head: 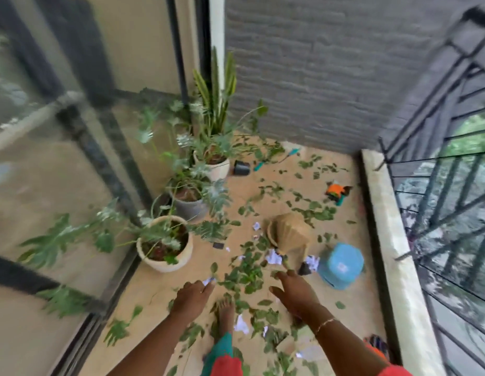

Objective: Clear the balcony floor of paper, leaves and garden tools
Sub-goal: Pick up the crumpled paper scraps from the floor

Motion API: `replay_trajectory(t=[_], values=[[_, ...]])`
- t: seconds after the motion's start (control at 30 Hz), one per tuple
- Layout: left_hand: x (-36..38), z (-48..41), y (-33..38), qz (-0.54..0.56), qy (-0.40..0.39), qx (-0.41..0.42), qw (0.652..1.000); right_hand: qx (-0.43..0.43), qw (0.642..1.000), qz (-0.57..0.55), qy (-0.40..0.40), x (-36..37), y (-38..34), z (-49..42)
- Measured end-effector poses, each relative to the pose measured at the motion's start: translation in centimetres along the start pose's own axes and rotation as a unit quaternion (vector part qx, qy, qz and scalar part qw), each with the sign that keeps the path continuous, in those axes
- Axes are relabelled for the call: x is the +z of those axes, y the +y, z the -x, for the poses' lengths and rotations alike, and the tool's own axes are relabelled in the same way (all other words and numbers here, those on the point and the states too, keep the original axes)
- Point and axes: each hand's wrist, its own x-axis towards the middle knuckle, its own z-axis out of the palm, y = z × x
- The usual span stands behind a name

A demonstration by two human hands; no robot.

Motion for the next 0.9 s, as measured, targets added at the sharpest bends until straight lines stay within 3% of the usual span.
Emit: replay_trajectory(t=[0.3, 0.57, 0.9], values=[[-6.7, -14.1, 9.3, -0.044, -0.069, 0.057, 0.995, 0.09, 0.995, -0.042, -0.027, -7.3, 4.3, -11.9], [-14.0, -24.2, 18.7, -0.096, -0.073, 0.114, 0.986, 0.17, 0.977, -0.128, 0.01, -13.1, 6.6, -19.8], [-15.1, -34.5, 31.0, -0.184, -0.094, 0.175, 0.963, 0.258, 0.948, -0.183, 0.05, -18.0, 14.1, -26.2]])
